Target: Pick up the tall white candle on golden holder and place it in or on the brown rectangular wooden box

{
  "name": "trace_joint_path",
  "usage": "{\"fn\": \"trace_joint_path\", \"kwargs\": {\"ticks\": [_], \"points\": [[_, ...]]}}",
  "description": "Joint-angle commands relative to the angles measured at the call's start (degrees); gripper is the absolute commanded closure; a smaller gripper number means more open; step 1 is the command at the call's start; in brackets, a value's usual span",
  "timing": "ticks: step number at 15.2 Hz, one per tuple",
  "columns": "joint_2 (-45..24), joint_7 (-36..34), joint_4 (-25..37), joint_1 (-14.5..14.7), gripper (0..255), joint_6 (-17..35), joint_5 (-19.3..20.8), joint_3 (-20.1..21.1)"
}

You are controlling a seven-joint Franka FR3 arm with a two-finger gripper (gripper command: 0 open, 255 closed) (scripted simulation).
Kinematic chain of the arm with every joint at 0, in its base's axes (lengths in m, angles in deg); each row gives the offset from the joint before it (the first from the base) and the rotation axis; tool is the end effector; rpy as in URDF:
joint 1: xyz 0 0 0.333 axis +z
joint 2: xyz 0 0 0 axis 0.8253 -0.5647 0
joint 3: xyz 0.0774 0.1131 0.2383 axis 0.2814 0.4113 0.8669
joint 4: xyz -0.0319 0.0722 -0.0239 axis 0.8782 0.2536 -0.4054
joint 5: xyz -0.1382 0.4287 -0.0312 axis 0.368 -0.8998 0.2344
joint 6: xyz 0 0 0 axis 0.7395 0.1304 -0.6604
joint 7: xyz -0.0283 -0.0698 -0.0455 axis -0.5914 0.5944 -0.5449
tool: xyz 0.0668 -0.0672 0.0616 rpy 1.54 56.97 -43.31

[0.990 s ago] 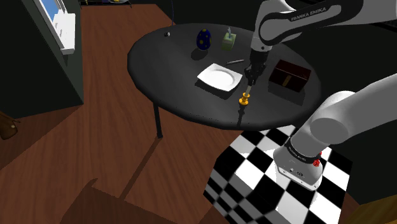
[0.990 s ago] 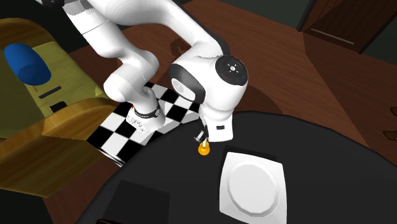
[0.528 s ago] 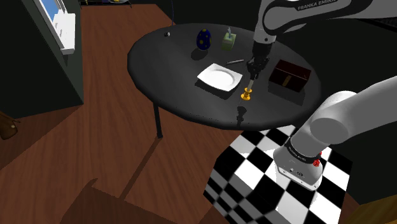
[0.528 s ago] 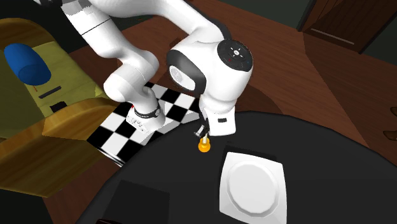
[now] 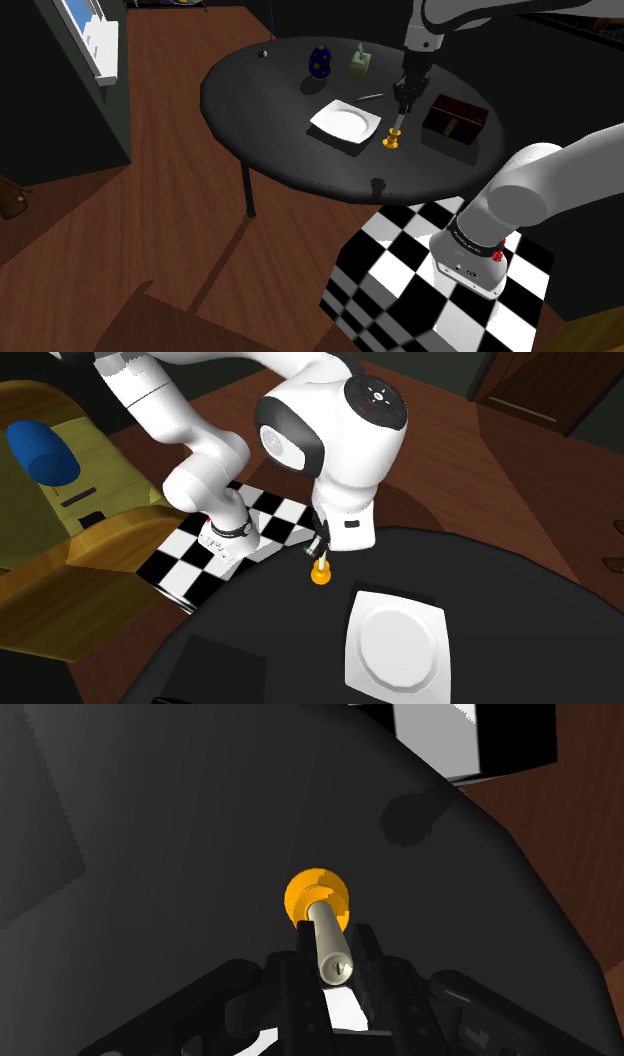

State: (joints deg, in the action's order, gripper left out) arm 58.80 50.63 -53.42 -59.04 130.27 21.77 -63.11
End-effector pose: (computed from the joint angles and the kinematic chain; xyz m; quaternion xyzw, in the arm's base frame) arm 0.4428 -0.0975 0.4044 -0.9913 0.1041 0.0793 0.0121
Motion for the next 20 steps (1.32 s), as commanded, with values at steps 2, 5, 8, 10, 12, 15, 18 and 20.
{"fn": "trace_joint_path", "kwargs": {"ticks": [2,5,8,10,12,15,18,20], "points": [[0.25,-0.04,2.2,0.06,255,-2.48,-0.11,0.15],[0.53,-0.05,4.3,0.1,255,-4.86,-0.19,0.29],[0.69,-0.06,6.48,0.14,255,-7.2,-0.27,0.42],[0.73,-0.07,7.99,0.17,255,-8.75,-0.33,0.5],[0.72,-0.07,9.54,0.2,255,-10.29,-0.39,0.57],[0.6,-0.06,11.94,0.25,255,-12.57,-0.47,0.68],[0.41,1.33,13.82,-0.24,255,-14.21,0.19,-0.3],[0.06,4.11,14.88,-1.24,255,-14.8,1.59,-2.38]]}}
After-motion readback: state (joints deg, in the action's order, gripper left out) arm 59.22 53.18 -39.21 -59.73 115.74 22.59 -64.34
